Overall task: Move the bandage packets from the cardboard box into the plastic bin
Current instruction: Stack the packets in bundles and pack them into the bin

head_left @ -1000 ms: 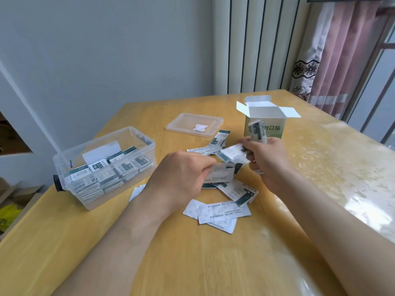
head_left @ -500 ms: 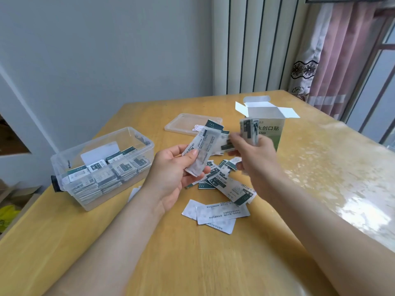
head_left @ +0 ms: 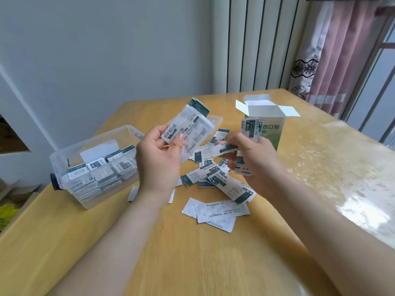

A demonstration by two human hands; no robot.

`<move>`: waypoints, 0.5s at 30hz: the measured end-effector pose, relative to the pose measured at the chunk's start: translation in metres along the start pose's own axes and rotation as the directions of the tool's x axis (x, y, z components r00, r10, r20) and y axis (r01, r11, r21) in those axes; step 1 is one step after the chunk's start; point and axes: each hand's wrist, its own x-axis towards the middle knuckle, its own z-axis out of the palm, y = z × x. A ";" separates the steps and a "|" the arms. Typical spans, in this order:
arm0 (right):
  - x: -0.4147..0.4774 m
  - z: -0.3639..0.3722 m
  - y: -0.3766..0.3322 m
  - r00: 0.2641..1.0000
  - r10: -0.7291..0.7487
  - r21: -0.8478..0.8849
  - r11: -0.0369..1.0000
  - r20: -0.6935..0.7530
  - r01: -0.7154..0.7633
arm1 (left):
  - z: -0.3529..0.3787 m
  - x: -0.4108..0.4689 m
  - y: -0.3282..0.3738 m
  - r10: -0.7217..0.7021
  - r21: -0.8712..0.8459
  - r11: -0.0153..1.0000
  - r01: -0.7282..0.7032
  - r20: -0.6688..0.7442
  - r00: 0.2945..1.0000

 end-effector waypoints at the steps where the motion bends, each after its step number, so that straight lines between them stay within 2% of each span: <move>1: -0.002 0.004 0.001 0.999 0.047 0.066 0.997 0.024 -0.048 | 0.002 -0.003 -0.002 0.110 0.113 0.988 -0.108 -0.004 0.994; 3: -0.005 0.012 0.003 0.990 0.140 0.175 0.974 0.030 -0.143 | 0.008 -0.011 -0.002 0.384 0.300 0.876 -0.377 0.038 0.923; 5: -0.006 0.017 0.004 0.973 0.229 0.275 0.936 0.006 -0.222 | 0.015 -0.019 0.001 0.596 0.377 0.713 -0.591 0.120 0.794; 7: -0.004 0.017 0.006 0.967 0.256 0.340 0.910 -0.006 -0.239 | 0.020 -0.023 0.001 0.696 0.399 0.592 -0.700 0.185 0.694; 9: -0.003 0.015 0.009 0.973 0.230 0.375 0.900 0.026 -0.222 | 0.023 -0.025 -0.001 0.720 0.396 0.546 -0.738 0.229 0.655; 11: -0.001 0.016 0.012 0.978 0.186 0.420 0.883 0.095 -0.209 | 0.024 -0.026 0.000 0.676 0.358 0.607 -0.710 0.238 0.697; 12: 0.000 0.016 0.014 0.979 0.156 0.440 0.875 0.135 -0.200 | 0.024 -0.027 0.002 0.612 0.321 0.690 -0.649 0.220 0.760; 14: 0.001 0.017 0.014 0.971 0.105 0.437 0.879 0.214 -0.191 | 0.025 -0.027 0.008 0.359 0.175 0.905 -0.387 0.174 0.917; 15: 0.000 0.017 0.014 0.968 0.091 0.403 0.897 0.235 -0.182 | 0.025 -0.027 0.010 0.204 0.091 0.971 -0.221 0.168 0.965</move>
